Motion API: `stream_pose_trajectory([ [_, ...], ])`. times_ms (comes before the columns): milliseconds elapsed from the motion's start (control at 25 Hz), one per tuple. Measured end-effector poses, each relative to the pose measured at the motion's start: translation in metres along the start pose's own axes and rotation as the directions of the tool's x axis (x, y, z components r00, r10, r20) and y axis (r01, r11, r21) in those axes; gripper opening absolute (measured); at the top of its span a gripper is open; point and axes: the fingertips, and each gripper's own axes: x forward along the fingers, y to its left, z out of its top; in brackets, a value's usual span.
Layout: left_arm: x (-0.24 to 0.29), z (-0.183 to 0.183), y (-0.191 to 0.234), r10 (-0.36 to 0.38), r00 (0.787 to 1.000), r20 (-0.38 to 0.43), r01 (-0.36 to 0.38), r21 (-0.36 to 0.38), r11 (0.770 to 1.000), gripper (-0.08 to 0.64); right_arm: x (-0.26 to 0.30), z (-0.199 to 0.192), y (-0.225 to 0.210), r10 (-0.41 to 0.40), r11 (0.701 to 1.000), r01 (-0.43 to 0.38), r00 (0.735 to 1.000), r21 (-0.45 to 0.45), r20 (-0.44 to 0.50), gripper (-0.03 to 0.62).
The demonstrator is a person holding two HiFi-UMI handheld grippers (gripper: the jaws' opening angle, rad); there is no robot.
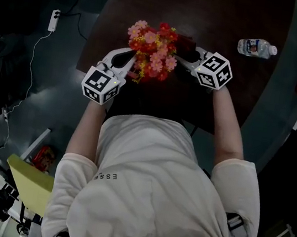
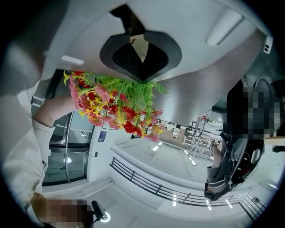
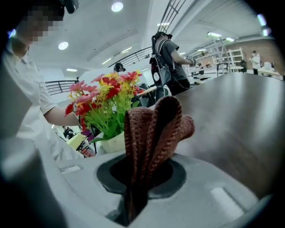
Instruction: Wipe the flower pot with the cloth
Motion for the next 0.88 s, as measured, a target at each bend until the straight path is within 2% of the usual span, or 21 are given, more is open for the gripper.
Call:
stream_pose_trajectory([
  [120, 0.001, 0.000, 0.002, 0.017, 1.000, -0.004, -0.017, 0.023, 1.000, 0.014, -0.012, -0.005, -0.007, -0.153, 0.987, 0.150, 0.987, 0.056, 0.048, 0.046],
  [200, -0.003, 0.002, 0.008, 0.073, 0.997, 0.015, -0.074, 0.042, 0.996, 0.014, -0.022, -0.008, -0.012, -0.303, 0.950, 0.295, 0.950, 0.105, 0.078, 0.046],
  [280, -0.013, 0.010, 0.014, 0.121, 0.990, 0.071, -0.125, 0.058, 0.990, 0.014, -0.035, -0.012, -0.013, -0.462, 0.883, 0.448, 0.882, 0.144, 0.092, 0.046],
  [400, -0.026, 0.024, 0.018, 0.121, 0.983, 0.139, -0.135, 0.092, 0.987, 0.014, -0.046, -0.023, 0.000, -0.632, 0.771, 0.612, 0.769, 0.175, 0.093, 0.046],
  [520, -0.036, 0.029, 0.022, 0.068, 0.987, 0.146, -0.087, 0.125, 0.988, 0.014, -0.046, -0.033, 0.026, -0.723, 0.682, 0.685, 0.685, 0.257, 0.092, 0.046],
  [680, -0.049, 0.027, 0.032, -0.047, 0.994, 0.095, 0.032, 0.149, 0.988, 0.014, -0.031, -0.042, 0.065, -0.805, 0.569, 0.738, 0.590, 0.362, 0.063, 0.046],
  [800, -0.064, 0.022, 0.039, -0.151, 0.988, 0.045, 0.141, 0.171, 0.975, 0.014, -0.006, -0.051, 0.100, -0.850, 0.481, 0.761, 0.526, 0.435, 0.020, 0.046],
  [880, -0.076, 0.019, 0.044, -0.212, 0.977, 0.017, 0.205, 0.189, 0.960, 0.014, 0.012, -0.050, 0.119, -0.869, 0.439, 0.767, 0.494, 0.467, 0.005, 0.046],
])
